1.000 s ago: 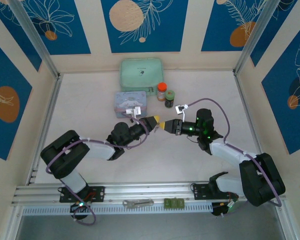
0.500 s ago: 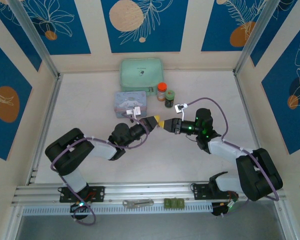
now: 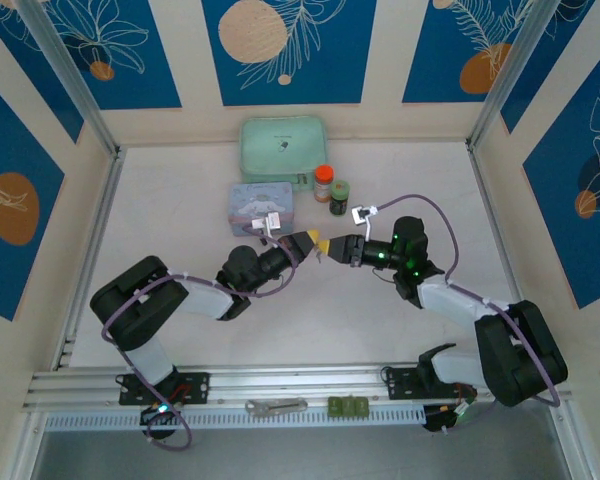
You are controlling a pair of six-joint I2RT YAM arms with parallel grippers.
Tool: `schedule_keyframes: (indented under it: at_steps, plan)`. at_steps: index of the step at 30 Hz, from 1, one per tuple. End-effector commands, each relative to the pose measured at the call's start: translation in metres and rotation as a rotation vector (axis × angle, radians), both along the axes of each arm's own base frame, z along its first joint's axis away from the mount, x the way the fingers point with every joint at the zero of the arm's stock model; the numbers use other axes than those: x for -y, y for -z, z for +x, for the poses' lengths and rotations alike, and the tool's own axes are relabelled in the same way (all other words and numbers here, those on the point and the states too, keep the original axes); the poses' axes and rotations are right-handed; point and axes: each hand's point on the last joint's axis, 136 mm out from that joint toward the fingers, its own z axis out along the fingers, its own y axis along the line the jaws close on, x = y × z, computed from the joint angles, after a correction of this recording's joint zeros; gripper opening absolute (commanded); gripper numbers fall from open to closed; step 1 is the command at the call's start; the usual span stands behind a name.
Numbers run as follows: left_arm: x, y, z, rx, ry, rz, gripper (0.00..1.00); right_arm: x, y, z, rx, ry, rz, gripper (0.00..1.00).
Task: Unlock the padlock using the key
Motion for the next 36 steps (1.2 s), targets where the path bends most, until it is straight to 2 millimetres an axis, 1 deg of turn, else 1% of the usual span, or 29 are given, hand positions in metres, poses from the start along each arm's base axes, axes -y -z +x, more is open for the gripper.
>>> schedule_keyframes:
  at_steps: [1, 6, 14, 19, 27, 33, 35, 36]
  plan:
    - [-0.001, -0.02, -0.002, 0.044, 0.009, -0.057, 0.0, 0.008, 0.002, 0.0, 0.017, 0.042, -0.038, 0.39]
    - [0.003, -0.024, 0.0, 0.047, 0.02, -0.066, 0.0, 0.007, 0.006, -0.001, 0.002, 0.032, -0.032, 0.37]
    - [0.007, -0.033, -0.002, 0.055, 0.032, -0.084, 0.0, -0.005, 0.006, 0.001, -0.001, -0.01, 0.004, 0.31]
    - [0.008, -0.033, -0.002, 0.052, 0.029, -0.087, 0.0, -0.008, 0.006, 0.002, -0.007, -0.027, 0.026, 0.27]
    - [0.014, -0.03, -0.006, 0.032, 0.046, -0.104, 0.0, -0.009, 0.005, 0.005, -0.005, -0.023, 0.039, 0.26]
    - [0.012, -0.033, -0.007, 0.034, 0.039, -0.112, 0.0, -0.011, 0.007, 0.007, -0.015, -0.036, 0.051, 0.17]
    - [0.012, -0.034, -0.007, 0.036, 0.039, -0.113, 0.0, -0.012, 0.008, 0.007, -0.015, -0.039, 0.052, 0.04]
    - [0.012, -0.034, -0.007, 0.035, 0.038, -0.114, 0.0, -0.012, 0.009, 0.007, -0.019, -0.038, 0.052, 0.0]
